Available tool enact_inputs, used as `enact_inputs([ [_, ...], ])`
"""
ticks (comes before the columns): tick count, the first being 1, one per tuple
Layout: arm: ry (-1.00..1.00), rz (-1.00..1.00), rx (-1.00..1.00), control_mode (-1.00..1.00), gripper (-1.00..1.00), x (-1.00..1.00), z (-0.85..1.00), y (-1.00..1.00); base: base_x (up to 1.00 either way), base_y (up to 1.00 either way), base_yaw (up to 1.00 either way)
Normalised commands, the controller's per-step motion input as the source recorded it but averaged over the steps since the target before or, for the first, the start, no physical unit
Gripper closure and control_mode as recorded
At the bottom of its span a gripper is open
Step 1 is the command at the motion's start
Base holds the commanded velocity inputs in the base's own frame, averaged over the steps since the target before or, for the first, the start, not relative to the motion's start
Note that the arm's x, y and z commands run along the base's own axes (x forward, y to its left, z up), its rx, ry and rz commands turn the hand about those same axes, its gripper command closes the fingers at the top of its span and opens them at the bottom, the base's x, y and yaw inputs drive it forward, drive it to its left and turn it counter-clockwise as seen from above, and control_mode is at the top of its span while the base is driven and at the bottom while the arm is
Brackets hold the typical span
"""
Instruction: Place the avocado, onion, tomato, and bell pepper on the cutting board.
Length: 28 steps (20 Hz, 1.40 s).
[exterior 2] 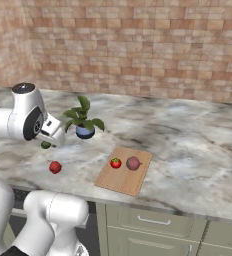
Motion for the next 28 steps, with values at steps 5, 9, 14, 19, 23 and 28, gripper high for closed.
enact_inputs([
  [5, 0.0, 0.11, 0.0, -1.0, -1.0, 0.0, -0.16, 0.25, 0.0, 0.0, 0.0],
  [9, 0.0, 0.12, 0.0, -1.0, -1.0, 0.0, -0.24, 0.27, 0.0, 0.0, 0.0],
  [14, 0.0, 0.11, 0.0, -1.0, -1.0, 0.04, -0.19, 0.12, 0.0, 0.0, 0.0],
  [19, 0.0, 0.06, 0.0, -1.0, -1.0, 0.02, -0.1, 0.0, 0.0, 0.0, 0.0],
  [23, 0.0, 0.03, -0.02, -1.0, -1.0, 0.03, -0.05, 0.0, 0.0, 0.0, 0.0],
  [28, 0.0, 0.02, -0.02, -1.0, -1.0, 0.08, -0.12, 0.0, 0.0, 0.0, 0.0],
])
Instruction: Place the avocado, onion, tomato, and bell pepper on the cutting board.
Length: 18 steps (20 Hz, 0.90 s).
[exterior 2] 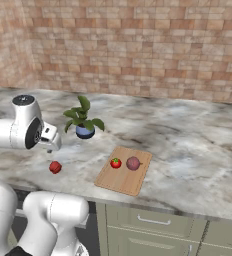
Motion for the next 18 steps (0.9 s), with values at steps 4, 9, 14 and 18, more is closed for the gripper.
enact_inputs([
  [4, 0.01, 0.03, -0.01, -1.0, -1.0, 0.13, -0.17, 0.0, 0.0, 0.0, 0.0],
  [9, 0.03, 0.03, 0.0, -1.0, -1.0, 0.17, -0.27, 0.0, 0.0, 0.0, 0.0],
  [14, 0.04, 0.01, -0.01, -1.0, -1.0, 0.12, -0.29, 0.0, 0.0, 0.0, 0.0],
  [18, 0.05, 0.0, -0.01, -1.0, -1.0, 0.11, -0.29, 0.0, 0.0, 0.0, 0.0],
])
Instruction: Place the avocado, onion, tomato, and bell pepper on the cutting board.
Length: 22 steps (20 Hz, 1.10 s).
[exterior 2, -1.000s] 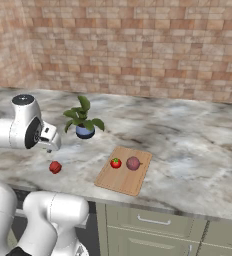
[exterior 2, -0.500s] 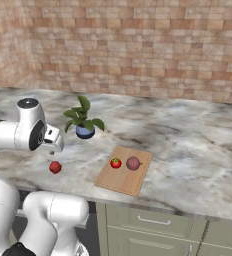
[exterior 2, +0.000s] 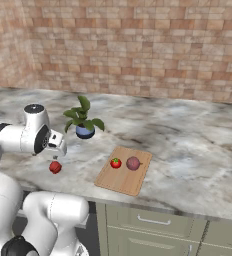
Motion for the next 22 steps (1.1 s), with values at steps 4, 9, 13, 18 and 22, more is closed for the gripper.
enact_inputs([
  [4, 0.06, 0.0, -0.01, -1.0, -1.0, 0.16, -0.26, 0.04, 0.0, 0.0, 0.0],
  [9, 0.06, 0.0, -0.01, -1.0, -1.0, 0.16, -0.25, 0.06, 0.0, 0.0, 0.0],
  [13, 0.05, 0.0, -0.01, -1.0, -1.0, 0.18, -0.26, 0.11, 0.0, 0.0, 0.0],
  [18, 0.05, 0.0, -0.01, -1.0, -1.0, 0.2, -0.27, 0.11, 0.0, 0.0, 0.0],
  [22, 0.03, 0.0, 0.0, -1.0, -1.0, 0.23, -0.22, 0.0, 0.0, 0.0, 0.0],
])
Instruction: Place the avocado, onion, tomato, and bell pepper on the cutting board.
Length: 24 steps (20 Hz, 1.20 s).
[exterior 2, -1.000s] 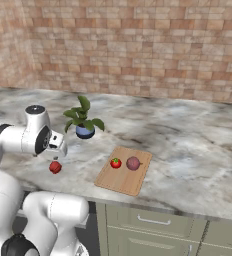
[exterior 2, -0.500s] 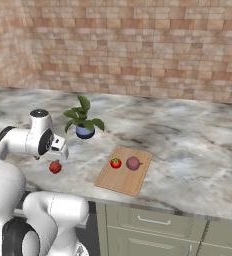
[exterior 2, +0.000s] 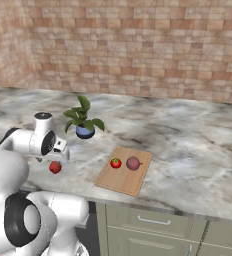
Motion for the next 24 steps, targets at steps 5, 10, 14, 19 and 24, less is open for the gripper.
enact_inputs([
  [5, 0.02, 0.0, 0.0, -1.0, -1.0, 0.2, -0.21, 0.0, 0.0, 0.0, 0.0],
  [10, 0.03, 0.0, 0.0, -1.0, -1.0, 0.19, -0.23, 0.0, 0.0, 0.0, 0.0],
  [14, 0.04, 0.0, 0.0, -1.0, -1.0, 0.2, -0.24, 0.01, 0.0, 0.0, 0.0],
  [19, 0.04, 0.0, 0.0, -1.0, -1.0, 0.21, -0.22, 0.01, 0.0, 0.0, 0.0],
  [24, 0.07, 0.0, 0.0, -1.0, -1.0, 0.19, -0.24, 0.0, 0.0, 0.0, 0.0],
])
